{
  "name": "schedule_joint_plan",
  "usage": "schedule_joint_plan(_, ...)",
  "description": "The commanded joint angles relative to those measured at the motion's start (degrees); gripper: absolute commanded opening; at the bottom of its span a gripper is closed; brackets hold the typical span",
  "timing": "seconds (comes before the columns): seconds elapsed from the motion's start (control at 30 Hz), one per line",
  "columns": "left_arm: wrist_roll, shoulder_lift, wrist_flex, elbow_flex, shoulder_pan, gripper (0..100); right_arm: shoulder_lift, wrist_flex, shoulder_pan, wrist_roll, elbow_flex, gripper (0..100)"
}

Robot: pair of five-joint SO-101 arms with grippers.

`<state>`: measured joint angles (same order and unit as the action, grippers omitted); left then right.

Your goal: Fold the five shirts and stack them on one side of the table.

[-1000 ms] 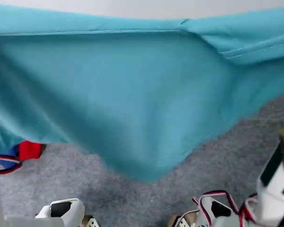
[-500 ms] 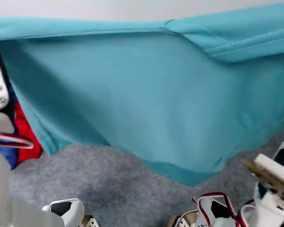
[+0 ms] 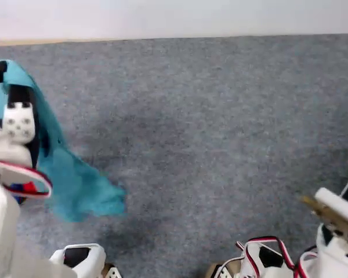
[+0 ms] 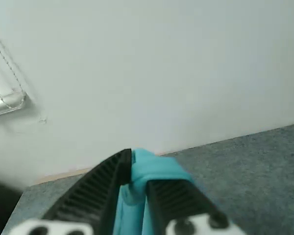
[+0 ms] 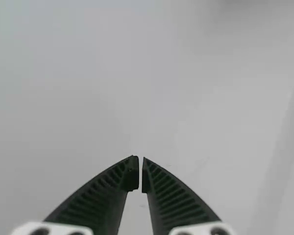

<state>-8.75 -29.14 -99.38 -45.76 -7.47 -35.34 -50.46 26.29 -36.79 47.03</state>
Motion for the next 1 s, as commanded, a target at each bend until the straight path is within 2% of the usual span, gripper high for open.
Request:
schedule_joint_plan(0.0,0.18,-1.58,-0.97,1.71,1.49,0,1.27,-2.07,-0.4,-0.18,-2.11,1.0)
schedule_joint_plan(0.13,0.18,-1.85,-1.05,7.34,0.53,0,1.19,-11.12,-2.33,-0.09,-6.59,1.0)
schedule_joint_plan(0.4,0.0,-1.41,-0.88,28.97,-9.67,0,1.27,-24.04,-4.18,-0.18,-10.37,1.0)
schedule_joint_plan(0.5,-4.57,-1.41,0.35,39.6,-12.92,0,1.36,-28.35,-5.05,-0.18,-10.55,1.0)
schedule_joint_plan(0.6,-9.41,-1.41,2.29,50.42,-15.38,0,1.01,-34.07,-10.42,-0.35,-14.15,1.0)
schedule_joint_plan(0.77,-12.92,-1.41,8.18,64.04,-20.31,0,1.27,-42.86,-20.18,-0.09,-24.0,1.0)
schedule_joint_plan(0.97,-17.76,-1.41,13.1,73.89,-26.9,0,1.27,-44.09,-32.48,0.18,-44.84,1.0)
